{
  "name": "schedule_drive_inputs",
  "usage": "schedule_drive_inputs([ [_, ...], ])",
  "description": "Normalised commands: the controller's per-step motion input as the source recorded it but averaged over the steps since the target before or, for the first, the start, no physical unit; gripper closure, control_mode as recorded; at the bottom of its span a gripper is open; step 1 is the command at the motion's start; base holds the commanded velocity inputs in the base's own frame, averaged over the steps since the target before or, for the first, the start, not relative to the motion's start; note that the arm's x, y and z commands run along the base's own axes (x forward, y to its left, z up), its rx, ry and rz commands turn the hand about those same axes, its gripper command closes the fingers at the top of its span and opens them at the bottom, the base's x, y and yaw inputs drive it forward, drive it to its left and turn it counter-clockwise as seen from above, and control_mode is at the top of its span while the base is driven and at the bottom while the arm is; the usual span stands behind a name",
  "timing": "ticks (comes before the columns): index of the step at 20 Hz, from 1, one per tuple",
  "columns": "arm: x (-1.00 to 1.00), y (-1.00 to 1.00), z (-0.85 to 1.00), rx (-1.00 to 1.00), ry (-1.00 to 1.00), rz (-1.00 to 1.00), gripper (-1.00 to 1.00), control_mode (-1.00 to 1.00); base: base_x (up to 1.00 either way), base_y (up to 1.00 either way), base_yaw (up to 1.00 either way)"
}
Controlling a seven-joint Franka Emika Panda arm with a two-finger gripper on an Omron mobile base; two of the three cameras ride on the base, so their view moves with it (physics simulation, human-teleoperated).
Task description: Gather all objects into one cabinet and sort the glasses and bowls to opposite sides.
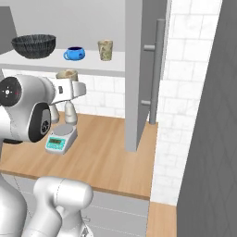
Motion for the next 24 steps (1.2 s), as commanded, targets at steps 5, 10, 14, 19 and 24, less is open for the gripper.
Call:
schedule_drive_inputs([
  [5, 0.00, 0.00, 0.00, 0.00, 0.00, 0.00, 1.00, 1.00, 0.06, 0.00, 0.00],
  [10, 0.00, 0.00, 0.00, 0.00, 0.00, 0.00, 1.00, 1.00, 0.04, -0.01, 0.01],
  [14, 0.00, 0.00, 0.00, 0.00, 0.00, 0.00, 1.00, 1.00, 0.01, -0.01, 0.00],
  [19, 0.02, 0.00, 0.35, 0.00, 0.09, 0.00, 1.00, -1.00, 0.00, 0.00, 0.00],
  [24, 0.00, 0.00, 0.44, 0.00, 0.02, 0.00, 1.00, -1.00, 0.00, 0.00, 0.00],
])
